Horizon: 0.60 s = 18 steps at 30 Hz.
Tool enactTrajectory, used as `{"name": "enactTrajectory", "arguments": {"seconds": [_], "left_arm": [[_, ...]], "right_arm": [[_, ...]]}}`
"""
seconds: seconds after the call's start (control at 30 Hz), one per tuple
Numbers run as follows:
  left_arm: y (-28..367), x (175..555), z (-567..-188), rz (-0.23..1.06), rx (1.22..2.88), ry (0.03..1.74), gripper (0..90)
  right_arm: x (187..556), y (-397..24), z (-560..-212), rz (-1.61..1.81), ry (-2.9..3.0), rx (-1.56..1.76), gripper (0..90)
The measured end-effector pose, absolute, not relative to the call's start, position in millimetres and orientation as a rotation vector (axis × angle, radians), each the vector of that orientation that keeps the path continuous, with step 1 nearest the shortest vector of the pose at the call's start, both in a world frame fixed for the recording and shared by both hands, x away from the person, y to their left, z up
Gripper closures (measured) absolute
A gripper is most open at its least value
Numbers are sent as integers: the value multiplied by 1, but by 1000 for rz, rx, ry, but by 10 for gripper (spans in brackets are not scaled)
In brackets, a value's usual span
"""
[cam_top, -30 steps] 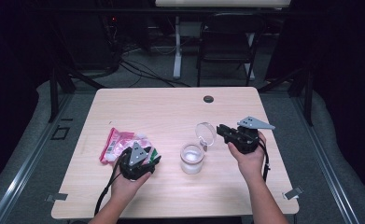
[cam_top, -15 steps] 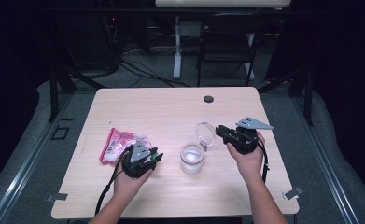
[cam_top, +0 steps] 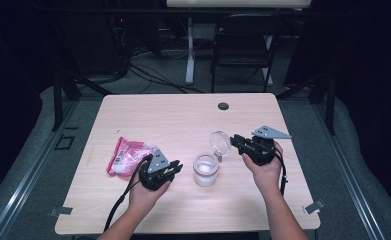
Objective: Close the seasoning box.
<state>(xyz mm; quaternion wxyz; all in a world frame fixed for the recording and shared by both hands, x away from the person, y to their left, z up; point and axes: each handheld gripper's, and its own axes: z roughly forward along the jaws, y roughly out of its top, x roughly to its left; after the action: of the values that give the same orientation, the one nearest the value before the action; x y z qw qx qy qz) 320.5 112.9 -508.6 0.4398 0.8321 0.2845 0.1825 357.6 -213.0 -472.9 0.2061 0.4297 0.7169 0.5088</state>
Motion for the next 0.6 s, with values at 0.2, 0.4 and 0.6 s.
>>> {"name": "enactTrajectory", "arguments": {"seconds": [0.2, 0.4, 0.6], "left_arm": [[99, 325, -497, 430, 2071, 664, 884], [80, 333, -485, 420, 2075, 625, 900], [61, 343, -467, 408, 2069, 599, 900]], "right_arm": [[358, -213, -473, 1415, 1990, 1204, 759], [358, -213, -474, 1426, 1996, 1199, 759], [357, -210, -474, 1430, 2007, 1189, 760]]}}
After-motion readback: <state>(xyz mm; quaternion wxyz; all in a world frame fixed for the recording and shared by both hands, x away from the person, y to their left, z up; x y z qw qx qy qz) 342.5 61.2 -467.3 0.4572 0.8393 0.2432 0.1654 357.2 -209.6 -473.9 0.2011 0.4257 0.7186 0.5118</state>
